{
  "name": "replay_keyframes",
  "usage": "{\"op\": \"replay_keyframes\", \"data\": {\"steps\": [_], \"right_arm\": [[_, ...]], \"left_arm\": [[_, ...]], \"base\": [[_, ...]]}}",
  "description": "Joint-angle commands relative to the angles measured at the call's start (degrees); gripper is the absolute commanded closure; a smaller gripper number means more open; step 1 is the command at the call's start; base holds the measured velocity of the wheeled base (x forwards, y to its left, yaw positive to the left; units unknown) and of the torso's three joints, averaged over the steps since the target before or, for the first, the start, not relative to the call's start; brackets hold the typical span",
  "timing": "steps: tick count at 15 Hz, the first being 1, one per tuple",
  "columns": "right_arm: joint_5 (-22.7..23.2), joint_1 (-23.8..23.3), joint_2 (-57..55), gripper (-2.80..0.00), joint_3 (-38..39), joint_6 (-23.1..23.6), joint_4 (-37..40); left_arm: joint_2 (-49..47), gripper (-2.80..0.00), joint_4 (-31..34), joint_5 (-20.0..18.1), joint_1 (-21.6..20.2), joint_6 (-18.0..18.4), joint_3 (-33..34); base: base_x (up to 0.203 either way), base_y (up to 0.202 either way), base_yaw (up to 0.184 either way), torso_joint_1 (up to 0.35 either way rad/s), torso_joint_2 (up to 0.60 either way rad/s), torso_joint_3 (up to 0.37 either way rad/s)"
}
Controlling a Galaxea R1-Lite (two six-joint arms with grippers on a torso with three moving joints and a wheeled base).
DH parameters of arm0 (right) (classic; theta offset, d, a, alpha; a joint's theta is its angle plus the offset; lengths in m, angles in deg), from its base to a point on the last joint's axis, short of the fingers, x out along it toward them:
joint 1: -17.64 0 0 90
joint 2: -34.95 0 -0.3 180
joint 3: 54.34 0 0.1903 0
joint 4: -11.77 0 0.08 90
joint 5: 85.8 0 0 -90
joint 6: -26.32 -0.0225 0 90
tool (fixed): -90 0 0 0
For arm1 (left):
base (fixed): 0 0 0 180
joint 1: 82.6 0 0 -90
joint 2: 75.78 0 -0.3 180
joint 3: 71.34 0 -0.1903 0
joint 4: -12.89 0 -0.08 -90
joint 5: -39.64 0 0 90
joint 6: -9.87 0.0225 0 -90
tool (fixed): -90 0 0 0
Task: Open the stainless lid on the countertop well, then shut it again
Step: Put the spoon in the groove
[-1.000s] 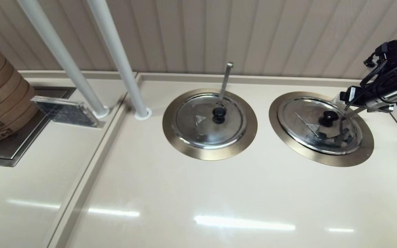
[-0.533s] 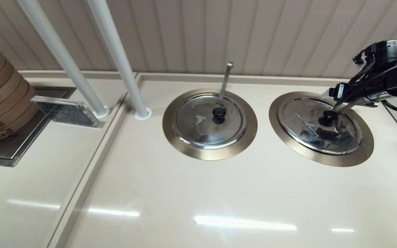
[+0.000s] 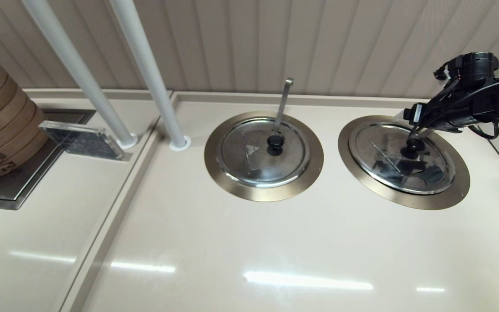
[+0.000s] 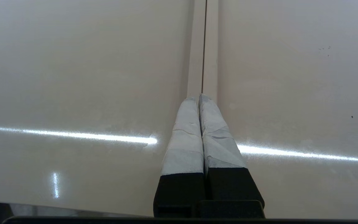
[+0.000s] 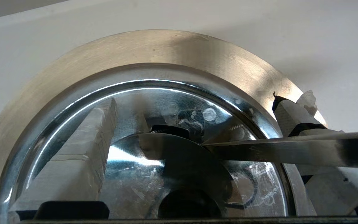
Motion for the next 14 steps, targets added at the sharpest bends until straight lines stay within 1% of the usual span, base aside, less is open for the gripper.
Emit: {"op": "replay_keyframes", "data": {"steps": [1,7,14], "right_arm": [[-0.01,0.59,-0.28,-2.80,0.02,-0.03,-0.46],[-0.34,3.50,-3.00,-2.80,0.02,-0.45,-4.14],[-1.04,4.92,-2.67,-2.80,0.02,-0.46,-5.49]], "left_arm": [[0.00,0.00,0.03,0.02,-0.01,0.02,-0.01],[0.00,0.00,0.03,0.02,-0.01,0.02,-0.01],[0.00,0.00,0.03,0.02,-0.01,0.02,-0.01]], "base": [[0.000,0.000,0.000,0.000,0.00,0.000],[0.000,0.000,0.000,0.000,0.00,0.000],[0.000,0.000,0.000,0.000,0.00,0.000]]}}
